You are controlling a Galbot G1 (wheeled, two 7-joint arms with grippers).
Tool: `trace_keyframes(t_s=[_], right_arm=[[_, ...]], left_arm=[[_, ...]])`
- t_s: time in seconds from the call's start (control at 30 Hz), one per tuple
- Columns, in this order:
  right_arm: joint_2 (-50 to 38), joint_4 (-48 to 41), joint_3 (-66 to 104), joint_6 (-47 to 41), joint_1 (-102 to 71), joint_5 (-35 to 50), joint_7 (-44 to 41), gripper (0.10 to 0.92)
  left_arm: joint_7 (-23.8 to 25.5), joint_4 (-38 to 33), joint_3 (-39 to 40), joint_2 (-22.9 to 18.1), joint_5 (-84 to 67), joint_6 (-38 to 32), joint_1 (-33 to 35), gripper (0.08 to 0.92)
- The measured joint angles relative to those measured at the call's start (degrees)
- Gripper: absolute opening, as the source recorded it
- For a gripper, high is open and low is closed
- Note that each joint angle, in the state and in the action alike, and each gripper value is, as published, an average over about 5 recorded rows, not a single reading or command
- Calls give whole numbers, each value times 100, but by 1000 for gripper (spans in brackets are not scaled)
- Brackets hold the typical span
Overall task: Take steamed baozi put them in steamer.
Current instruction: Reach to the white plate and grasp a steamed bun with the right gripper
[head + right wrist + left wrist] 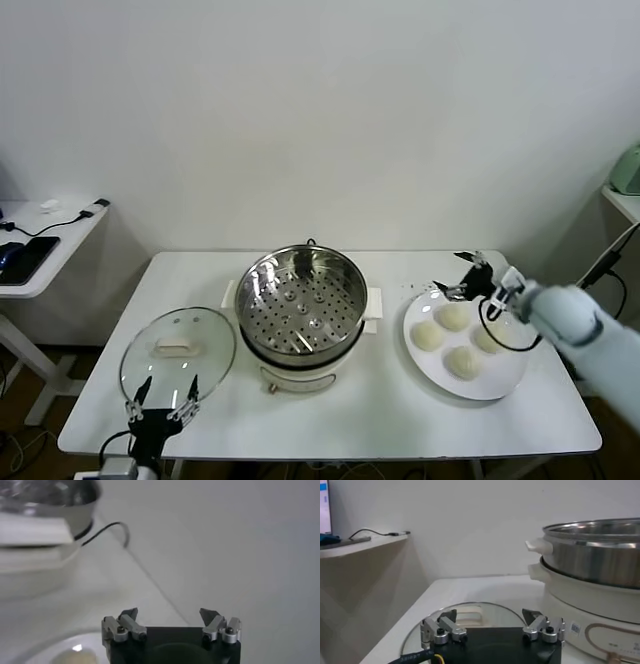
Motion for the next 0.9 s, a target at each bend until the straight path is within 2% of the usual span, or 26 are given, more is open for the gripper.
trace_keyframes(t_s=[0.17,0.37,0.6,0.9], right_arm=[[180,-735,-1895,451,1798,-70,-1182,823],[565,-1351,-3664,633,3093,-64,-1903,823],[1015,-1911,-4567,558,3468,-62,-2133,823],[1563,-2617,-4682,395,3145,-114,-2049,823]], left_arm=[[16,45,0,1,0,-33,-27,823],[21,89,-27,26,-3,-76,-38,823],[43,145,2,43,11,-79,-64,823],[53,214,20,43,75,-84,-98,823]])
